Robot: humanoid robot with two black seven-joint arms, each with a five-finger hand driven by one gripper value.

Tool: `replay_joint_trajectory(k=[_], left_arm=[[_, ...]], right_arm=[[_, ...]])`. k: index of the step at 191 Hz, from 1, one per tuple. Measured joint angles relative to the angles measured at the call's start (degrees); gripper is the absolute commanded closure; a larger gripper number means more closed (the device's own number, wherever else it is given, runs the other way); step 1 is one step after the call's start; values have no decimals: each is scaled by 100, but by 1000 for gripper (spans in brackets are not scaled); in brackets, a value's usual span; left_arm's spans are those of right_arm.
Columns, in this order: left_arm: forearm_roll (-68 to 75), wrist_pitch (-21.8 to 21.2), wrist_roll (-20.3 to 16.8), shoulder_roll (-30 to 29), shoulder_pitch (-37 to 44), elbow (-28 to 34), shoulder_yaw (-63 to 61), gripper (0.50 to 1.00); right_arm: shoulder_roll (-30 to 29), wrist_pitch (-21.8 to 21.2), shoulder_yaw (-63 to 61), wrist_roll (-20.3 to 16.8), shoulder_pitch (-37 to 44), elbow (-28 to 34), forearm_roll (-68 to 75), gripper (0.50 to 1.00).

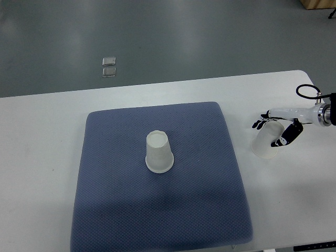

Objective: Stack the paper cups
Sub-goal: 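Close the right hand fingers around the white paper cup, then lift the cup with the right hand and carry it over the upside-down cup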

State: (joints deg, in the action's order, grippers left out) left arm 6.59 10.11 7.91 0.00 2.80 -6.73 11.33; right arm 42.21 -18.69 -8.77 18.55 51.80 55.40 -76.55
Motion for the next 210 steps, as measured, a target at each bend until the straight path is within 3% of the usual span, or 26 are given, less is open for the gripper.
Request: replay_joint_trajectory(k=[34, 122, 168, 183, 210], left_arm=[[0, 0, 0, 0, 0, 0, 0, 500], [0, 0, 0, 0, 0, 0, 0, 500], [0, 0, 0, 0, -2, 0, 0, 500], [0, 0, 0, 0, -2, 0, 0, 500], [0, 0, 0, 0, -2, 0, 0, 500]], right_arm=[[-2, 64, 160, 22, 6, -5, 0, 771], [14, 60, 182, 28, 26, -8, -28, 779], [15, 61, 182, 44, 63, -3, -31, 967], [15, 65, 175, 51, 76, -3, -26, 989], [15, 71, 159, 144, 155, 20, 9, 987]])
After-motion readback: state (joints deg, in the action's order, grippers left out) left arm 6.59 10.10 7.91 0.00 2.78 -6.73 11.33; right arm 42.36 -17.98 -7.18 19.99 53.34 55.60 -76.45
